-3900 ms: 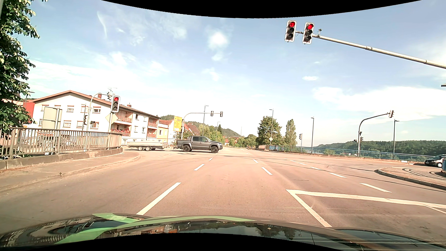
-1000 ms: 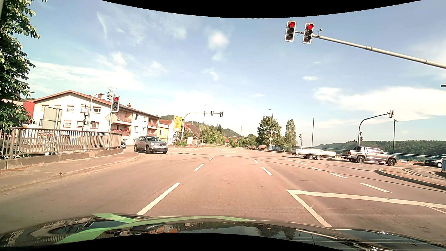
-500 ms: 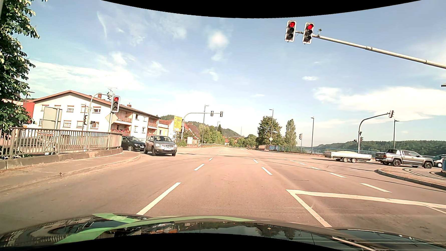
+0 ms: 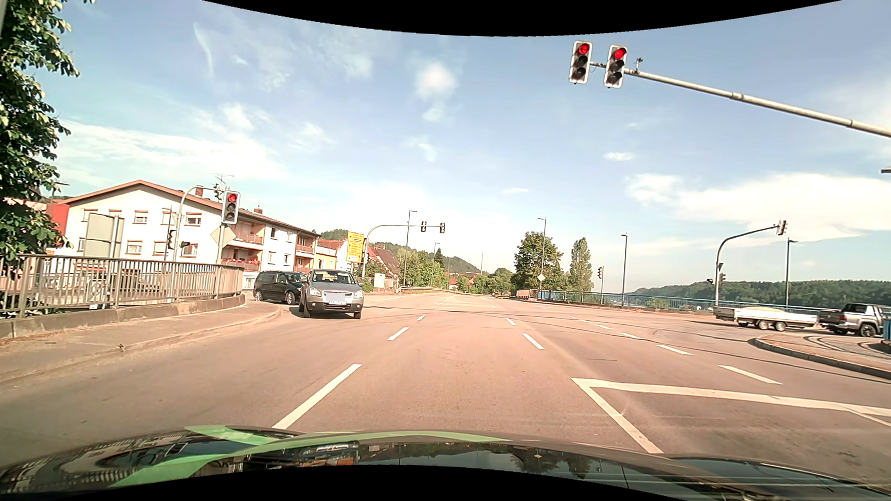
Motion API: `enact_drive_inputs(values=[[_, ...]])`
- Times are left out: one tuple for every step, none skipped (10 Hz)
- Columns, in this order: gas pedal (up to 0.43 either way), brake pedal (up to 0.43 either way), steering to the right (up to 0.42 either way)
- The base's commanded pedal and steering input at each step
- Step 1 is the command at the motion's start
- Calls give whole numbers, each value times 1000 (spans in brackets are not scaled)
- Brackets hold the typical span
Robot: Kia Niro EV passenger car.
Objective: Follow the waypoints while adhering to traffic rules and regulations
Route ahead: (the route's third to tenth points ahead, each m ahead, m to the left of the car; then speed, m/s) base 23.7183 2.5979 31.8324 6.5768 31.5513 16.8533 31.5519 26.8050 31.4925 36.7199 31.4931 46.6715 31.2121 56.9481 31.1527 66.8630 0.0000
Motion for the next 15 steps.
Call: enact_drive_inputs(values=[[0,189,-8],[0,189,-8],[0,189,-8],[0,189,-8],[0,189,-8],[0,189,-8],[0,189,-8],[0,189,-8],[0,189,-8],[0,189,-8],[0,189,-8],[0,189,-8],[0,189,-8],[0,189,-8],[0,189,-8]])
